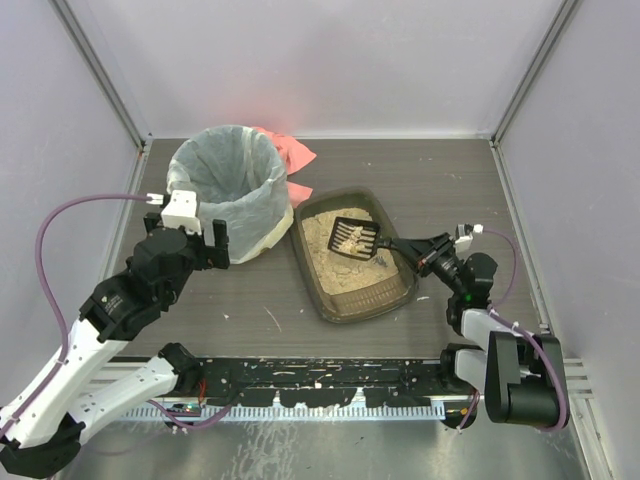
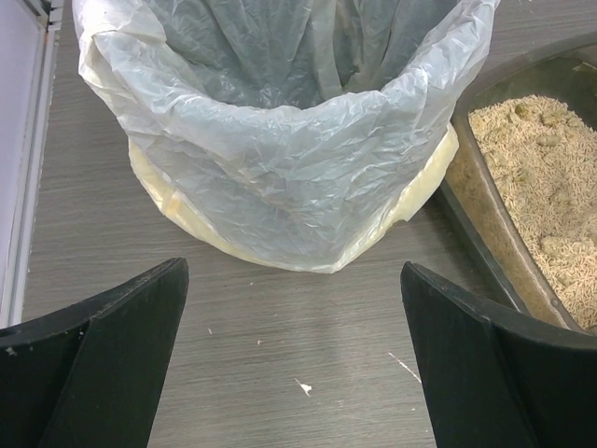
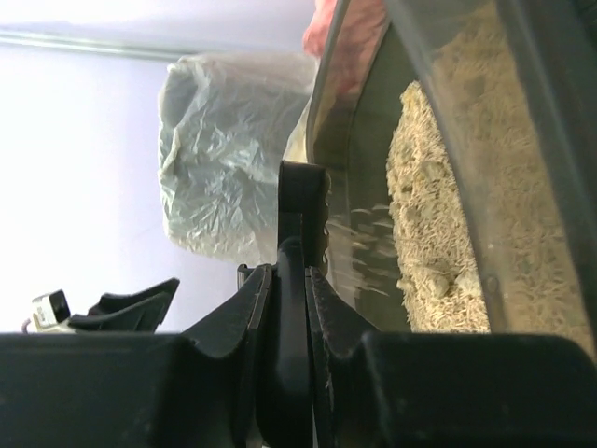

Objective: Clean the litter box

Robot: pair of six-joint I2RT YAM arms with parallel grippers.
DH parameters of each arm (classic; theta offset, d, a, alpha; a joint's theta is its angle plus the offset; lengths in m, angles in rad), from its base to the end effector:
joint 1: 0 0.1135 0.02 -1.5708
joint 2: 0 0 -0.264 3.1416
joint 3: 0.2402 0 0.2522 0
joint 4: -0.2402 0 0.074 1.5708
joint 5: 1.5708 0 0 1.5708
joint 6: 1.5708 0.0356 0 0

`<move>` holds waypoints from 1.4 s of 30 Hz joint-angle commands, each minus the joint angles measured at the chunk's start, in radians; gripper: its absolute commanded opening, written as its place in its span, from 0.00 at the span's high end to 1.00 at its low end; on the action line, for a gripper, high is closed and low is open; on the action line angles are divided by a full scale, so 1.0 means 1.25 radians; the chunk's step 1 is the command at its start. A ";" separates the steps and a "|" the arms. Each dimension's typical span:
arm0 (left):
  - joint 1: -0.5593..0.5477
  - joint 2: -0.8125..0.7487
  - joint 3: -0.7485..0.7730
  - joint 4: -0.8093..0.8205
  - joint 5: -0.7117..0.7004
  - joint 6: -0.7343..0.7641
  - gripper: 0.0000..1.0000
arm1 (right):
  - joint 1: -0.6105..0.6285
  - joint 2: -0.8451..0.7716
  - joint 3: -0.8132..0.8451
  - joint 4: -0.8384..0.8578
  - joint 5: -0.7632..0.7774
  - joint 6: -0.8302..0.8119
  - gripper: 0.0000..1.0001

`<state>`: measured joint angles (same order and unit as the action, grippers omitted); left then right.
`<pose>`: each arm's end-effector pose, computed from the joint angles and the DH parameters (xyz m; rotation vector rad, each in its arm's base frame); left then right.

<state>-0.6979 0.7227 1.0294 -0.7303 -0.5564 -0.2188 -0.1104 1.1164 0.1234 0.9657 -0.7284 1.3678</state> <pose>0.1135 -0.0707 0.3764 0.1100 1.9246 -0.0564 0.1902 0.0028 0.1755 0.6841 1.6936 1.5080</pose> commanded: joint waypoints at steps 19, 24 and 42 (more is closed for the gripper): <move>0.035 -0.002 -0.013 0.040 0.047 0.012 0.02 | 0.072 -0.064 0.069 -0.083 0.042 -0.070 1.00; 0.054 -0.001 -0.010 0.039 0.067 0.013 0.02 | 0.019 -0.094 0.045 -0.128 0.078 -0.061 0.99; 0.062 -0.011 -0.019 0.045 0.084 0.008 0.02 | 0.076 -0.068 0.096 -0.146 0.023 -0.108 0.99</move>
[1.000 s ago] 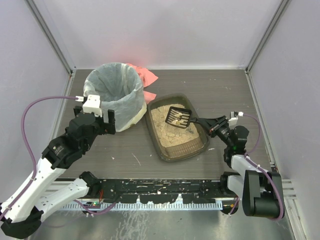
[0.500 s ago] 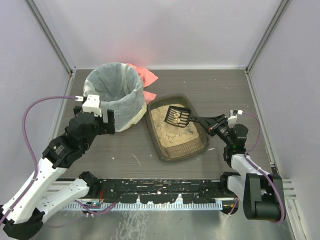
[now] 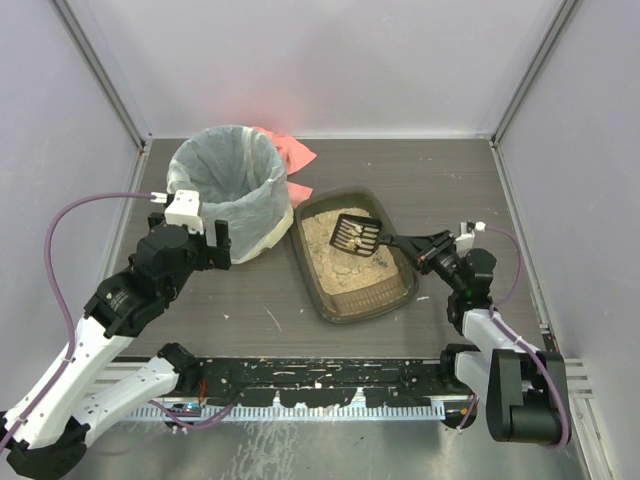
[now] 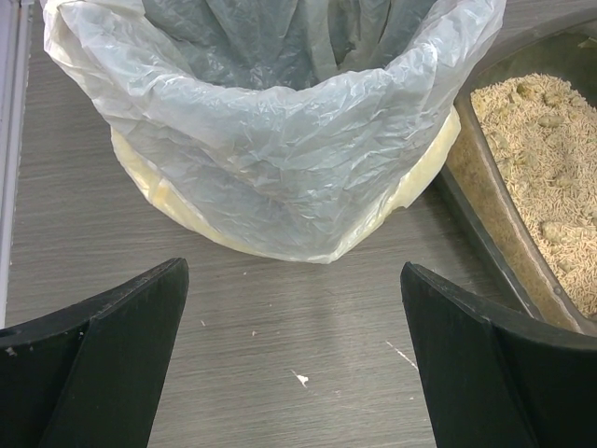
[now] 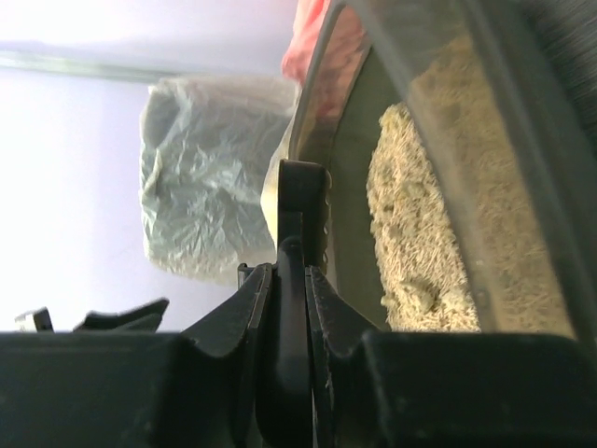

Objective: Clean the litter box

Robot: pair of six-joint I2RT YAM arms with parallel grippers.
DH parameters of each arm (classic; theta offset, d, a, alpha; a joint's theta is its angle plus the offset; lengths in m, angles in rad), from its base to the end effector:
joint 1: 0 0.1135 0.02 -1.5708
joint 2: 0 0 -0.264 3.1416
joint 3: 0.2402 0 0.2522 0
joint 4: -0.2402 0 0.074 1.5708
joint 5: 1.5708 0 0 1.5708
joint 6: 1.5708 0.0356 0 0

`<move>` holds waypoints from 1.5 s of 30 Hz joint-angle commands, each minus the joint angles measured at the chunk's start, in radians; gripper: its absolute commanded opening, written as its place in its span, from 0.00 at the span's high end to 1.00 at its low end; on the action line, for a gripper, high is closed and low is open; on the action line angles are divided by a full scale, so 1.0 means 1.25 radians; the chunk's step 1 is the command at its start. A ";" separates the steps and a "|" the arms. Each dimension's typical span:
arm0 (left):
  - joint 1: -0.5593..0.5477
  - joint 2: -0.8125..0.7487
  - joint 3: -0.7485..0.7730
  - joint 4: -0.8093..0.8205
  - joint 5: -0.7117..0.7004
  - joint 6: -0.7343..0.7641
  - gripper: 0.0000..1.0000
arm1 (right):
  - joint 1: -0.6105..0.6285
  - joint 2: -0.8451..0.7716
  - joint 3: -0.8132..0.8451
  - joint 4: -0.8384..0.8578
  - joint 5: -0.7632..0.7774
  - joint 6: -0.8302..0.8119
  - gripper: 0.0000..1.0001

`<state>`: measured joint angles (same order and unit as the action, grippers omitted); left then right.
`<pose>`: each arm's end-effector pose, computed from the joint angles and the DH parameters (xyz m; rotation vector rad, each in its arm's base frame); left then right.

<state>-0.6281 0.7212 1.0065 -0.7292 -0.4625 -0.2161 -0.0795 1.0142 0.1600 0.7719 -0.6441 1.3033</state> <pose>0.1190 -0.0668 0.3689 0.1146 1.9629 -0.0856 0.1899 0.0063 0.1839 0.7103 1.7118 1.4210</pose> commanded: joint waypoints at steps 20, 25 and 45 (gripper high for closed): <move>0.022 -0.008 0.001 0.042 0.020 0.005 0.02 | 0.059 0.008 0.086 -0.024 -0.030 -0.071 0.99; 0.026 -0.023 0.000 0.041 -0.013 0.000 0.02 | 0.066 -0.009 0.092 -0.040 -0.007 -0.054 0.99; 0.046 -0.034 0.001 0.021 -0.080 -0.014 0.02 | 0.192 0.029 0.497 -0.330 0.198 -0.077 0.99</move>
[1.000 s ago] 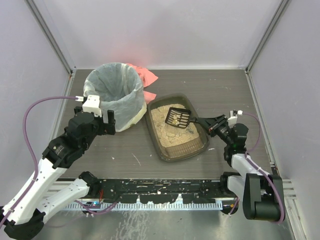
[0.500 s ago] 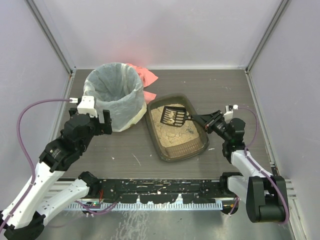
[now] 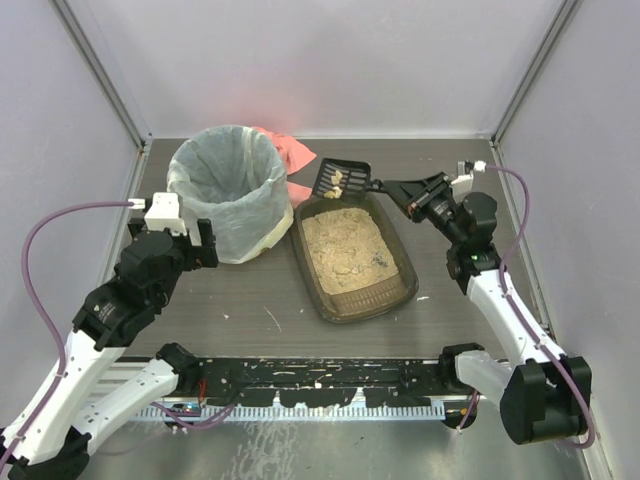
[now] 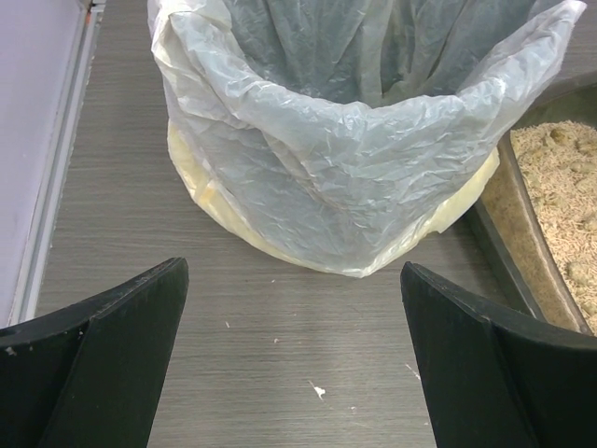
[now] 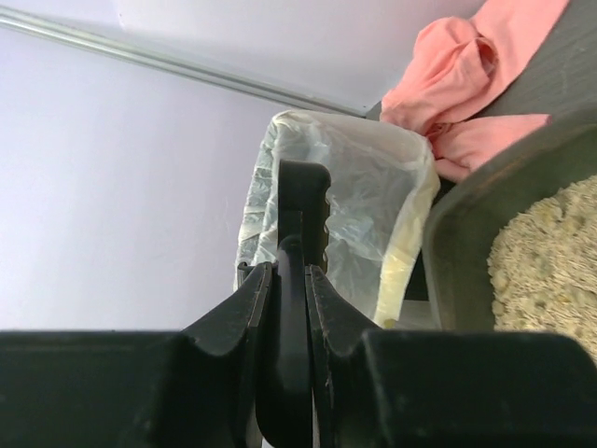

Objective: Clean the litter box

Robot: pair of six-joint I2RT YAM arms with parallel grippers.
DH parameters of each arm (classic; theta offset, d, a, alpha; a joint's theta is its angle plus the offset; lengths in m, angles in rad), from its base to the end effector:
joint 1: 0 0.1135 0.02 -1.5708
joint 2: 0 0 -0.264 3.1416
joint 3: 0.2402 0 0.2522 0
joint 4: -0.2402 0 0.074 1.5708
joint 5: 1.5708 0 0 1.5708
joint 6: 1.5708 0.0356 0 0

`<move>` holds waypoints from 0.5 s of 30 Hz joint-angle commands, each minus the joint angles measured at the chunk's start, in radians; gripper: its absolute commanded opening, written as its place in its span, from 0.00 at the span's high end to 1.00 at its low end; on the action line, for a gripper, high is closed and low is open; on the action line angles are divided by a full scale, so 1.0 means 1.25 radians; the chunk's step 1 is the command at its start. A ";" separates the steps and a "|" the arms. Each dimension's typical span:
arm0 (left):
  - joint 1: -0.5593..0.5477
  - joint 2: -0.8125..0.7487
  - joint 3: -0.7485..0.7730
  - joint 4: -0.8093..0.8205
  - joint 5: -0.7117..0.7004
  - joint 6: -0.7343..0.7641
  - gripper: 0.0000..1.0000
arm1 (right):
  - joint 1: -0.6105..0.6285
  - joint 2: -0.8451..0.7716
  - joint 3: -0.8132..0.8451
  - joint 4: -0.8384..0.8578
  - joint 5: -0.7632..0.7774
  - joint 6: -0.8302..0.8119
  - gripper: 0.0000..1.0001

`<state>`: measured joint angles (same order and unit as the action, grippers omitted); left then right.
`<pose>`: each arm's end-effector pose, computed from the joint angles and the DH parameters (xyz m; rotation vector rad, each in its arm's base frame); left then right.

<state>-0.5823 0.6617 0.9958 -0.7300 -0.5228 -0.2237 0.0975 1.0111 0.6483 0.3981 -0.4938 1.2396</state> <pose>0.1102 -0.0513 0.3723 0.0058 1.9116 -0.0283 0.2327 0.0397 0.3101 0.5361 1.6417 1.4035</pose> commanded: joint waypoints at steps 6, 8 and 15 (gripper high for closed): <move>0.016 0.018 0.015 0.012 -0.048 -0.010 0.01 | 0.141 0.139 0.281 -0.073 0.144 -0.061 0.99; 0.018 0.018 0.014 0.013 -0.048 -0.010 0.01 | 0.170 0.179 0.336 -0.078 0.161 -0.077 0.99; 0.029 0.033 0.017 0.005 -0.051 -0.011 0.01 | 0.279 0.335 0.531 -0.096 0.210 -0.172 0.99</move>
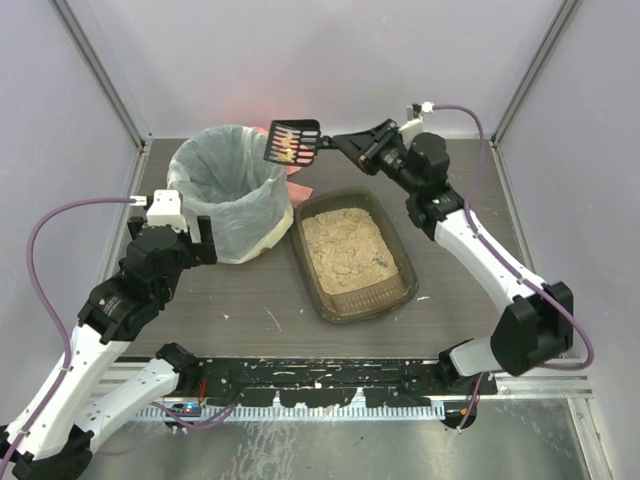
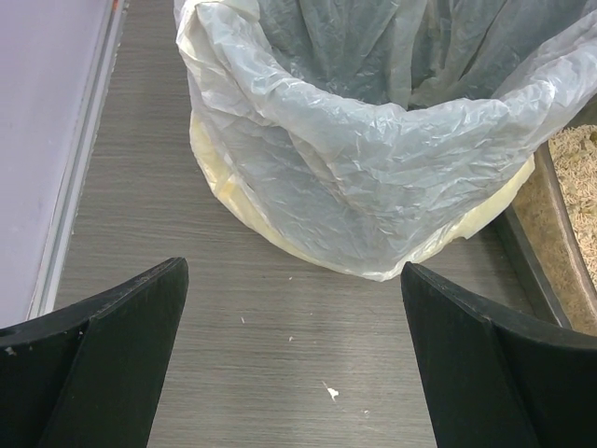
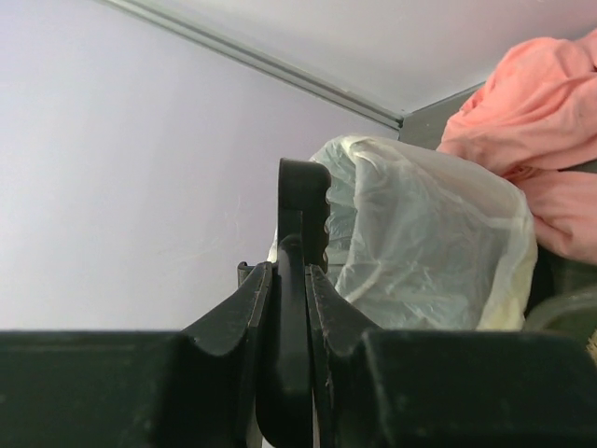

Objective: Clean the litter box

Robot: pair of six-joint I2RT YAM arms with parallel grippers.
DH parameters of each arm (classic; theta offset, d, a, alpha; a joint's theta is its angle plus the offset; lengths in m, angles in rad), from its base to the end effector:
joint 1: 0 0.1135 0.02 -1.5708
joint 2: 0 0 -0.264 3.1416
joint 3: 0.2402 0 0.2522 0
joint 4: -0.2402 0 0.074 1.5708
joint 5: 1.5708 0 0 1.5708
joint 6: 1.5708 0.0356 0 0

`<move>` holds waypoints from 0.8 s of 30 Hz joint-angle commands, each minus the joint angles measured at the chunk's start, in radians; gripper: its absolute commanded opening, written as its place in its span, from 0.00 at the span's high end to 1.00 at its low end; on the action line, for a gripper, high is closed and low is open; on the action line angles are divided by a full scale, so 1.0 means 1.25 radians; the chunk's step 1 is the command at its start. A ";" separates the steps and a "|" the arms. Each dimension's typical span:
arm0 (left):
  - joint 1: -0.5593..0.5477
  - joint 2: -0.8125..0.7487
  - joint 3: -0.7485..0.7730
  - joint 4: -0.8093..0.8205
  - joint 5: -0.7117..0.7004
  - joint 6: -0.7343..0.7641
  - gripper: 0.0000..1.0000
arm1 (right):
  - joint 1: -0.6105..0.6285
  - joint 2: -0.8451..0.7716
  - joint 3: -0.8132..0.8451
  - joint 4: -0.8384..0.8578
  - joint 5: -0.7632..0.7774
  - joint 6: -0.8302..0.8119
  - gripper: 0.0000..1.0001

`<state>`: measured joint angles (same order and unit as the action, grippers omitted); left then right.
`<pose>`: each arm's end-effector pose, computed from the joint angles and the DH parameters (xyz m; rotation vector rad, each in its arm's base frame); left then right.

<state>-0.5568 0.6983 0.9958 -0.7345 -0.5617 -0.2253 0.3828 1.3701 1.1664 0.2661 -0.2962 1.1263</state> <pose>0.1193 -0.0519 0.3683 -0.0307 1.9372 0.0458 0.2997 0.1319 0.3881 0.3595 1.6522 1.3991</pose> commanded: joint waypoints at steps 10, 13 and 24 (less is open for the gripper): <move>0.024 0.013 0.019 0.007 0.001 -0.007 0.02 | 0.153 0.224 0.372 -0.079 0.064 -0.434 0.99; 0.030 0.014 0.018 0.008 0.008 -0.006 0.02 | 0.173 0.254 0.412 -0.074 0.043 -0.542 0.99; 0.046 0.019 0.018 0.006 0.017 -0.006 0.02 | 0.247 0.321 0.558 -0.142 -0.045 -0.887 0.99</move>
<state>-0.5079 0.7219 0.9958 -0.7383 -0.5476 -0.2268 0.6609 1.7710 1.7599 0.1047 -0.3145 0.2470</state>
